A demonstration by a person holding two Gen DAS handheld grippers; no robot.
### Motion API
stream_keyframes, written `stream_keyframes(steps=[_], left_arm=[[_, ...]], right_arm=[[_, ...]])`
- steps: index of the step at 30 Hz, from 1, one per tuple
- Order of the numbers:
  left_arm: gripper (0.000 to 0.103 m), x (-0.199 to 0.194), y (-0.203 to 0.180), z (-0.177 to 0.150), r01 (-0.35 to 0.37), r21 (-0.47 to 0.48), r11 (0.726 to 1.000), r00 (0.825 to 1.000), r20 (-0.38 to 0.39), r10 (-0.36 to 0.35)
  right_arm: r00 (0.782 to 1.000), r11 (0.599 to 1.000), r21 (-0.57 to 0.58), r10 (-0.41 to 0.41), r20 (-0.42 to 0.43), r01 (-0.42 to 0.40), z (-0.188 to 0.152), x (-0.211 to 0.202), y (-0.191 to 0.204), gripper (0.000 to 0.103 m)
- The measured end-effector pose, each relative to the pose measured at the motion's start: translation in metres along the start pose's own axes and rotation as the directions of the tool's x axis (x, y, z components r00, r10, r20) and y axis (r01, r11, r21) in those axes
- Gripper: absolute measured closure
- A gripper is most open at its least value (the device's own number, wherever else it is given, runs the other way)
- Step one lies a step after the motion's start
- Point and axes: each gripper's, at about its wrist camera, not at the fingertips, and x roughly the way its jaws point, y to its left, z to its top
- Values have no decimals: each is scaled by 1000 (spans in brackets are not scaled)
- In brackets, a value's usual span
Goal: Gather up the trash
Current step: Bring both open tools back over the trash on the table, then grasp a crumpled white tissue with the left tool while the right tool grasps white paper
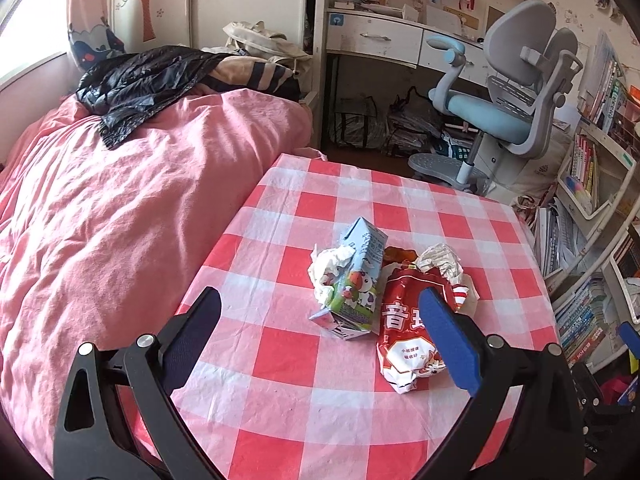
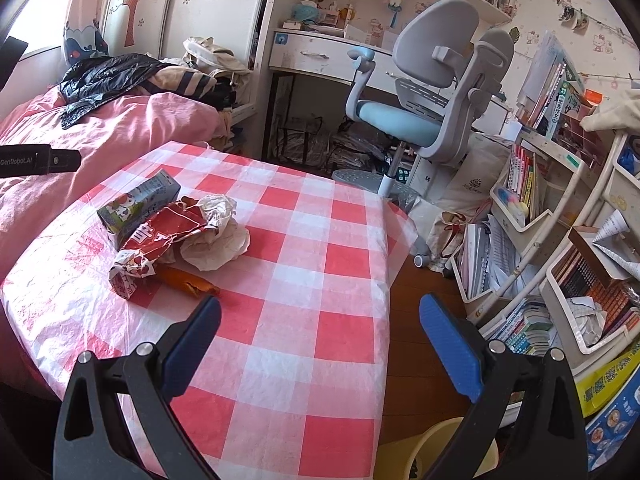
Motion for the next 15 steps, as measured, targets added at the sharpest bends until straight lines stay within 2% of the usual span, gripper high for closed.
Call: stream_keyframes(steps=[7, 11, 13, 15], left_arm=[[7, 15, 38, 3, -65, -65, 996, 997, -48, 62], [7, 35, 65, 8, -22, -153, 988, 995, -97, 7], [8, 49, 71, 13, -32, -164, 986, 994, -106, 15], [8, 65, 75, 20, -11, -185, 983, 993, -121, -12]], right_arm=[[1000, 1000, 5, 17, 2, -17, 0, 0, -1, 8], [999, 999, 15, 40, 2, -40, 1, -1, 0, 8], [998, 998, 16, 56, 7, -56, 1, -2, 2, 8], [997, 997, 12, 77, 14, -78, 2, -3, 5, 8]])
